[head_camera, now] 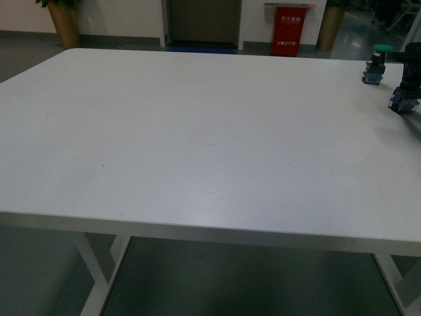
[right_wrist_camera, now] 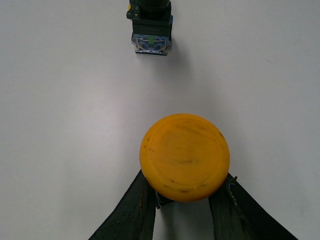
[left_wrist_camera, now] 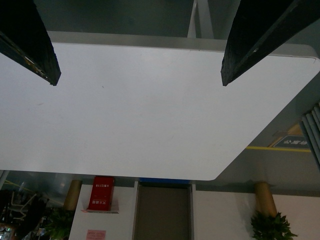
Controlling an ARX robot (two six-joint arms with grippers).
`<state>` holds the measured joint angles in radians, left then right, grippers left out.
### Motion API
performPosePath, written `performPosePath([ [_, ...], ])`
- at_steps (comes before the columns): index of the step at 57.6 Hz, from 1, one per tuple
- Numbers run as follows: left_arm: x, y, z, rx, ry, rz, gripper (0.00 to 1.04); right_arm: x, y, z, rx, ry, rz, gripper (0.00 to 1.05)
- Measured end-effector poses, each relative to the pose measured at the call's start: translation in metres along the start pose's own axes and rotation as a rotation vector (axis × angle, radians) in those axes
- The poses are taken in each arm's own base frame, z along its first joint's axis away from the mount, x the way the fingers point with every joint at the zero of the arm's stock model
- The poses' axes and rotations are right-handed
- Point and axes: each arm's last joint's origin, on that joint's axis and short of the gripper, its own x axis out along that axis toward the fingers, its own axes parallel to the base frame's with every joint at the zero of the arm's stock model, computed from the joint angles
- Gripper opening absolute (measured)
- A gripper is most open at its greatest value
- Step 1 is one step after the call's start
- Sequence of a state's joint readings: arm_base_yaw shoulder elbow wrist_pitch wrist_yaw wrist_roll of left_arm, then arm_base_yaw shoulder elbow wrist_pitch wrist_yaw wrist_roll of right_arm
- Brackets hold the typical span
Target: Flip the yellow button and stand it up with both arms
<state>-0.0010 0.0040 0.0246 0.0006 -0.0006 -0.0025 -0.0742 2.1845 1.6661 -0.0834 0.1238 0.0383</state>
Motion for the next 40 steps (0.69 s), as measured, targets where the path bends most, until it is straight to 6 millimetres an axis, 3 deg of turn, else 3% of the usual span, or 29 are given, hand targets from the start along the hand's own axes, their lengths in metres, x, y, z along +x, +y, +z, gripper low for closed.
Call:
performPosePath([
  [9,0.0,0.0,0.0,0.0,0.0,0.0,0.99,0.0002,0.0013,-0.0004,0.002,0.001,-0.004,0.25],
  [15,0.0,0.0,0.0,0.0,0.0,0.0,0.99,0.0005,0.0021,0.0001,0.001,-0.008,-0.01,0.48],
  [30,0.0,0.0,0.0,0.0,0.0,0.0,0.99,0.0003,0.002,0.0021,0.0,-0.029,-0.016,0.85],
  [33,0.0,0.0,0.0,0.0,0.0,0.0,0.99,0.0004,0.002,0.0024,-0.003,-0.033,-0.016,0.98],
  [40,0.0,0.0,0.0,0.0,0.0,0.0,0.99,0.0003,0.0021,0.0036,-0.009,-0.045,-0.015,0.98],
])
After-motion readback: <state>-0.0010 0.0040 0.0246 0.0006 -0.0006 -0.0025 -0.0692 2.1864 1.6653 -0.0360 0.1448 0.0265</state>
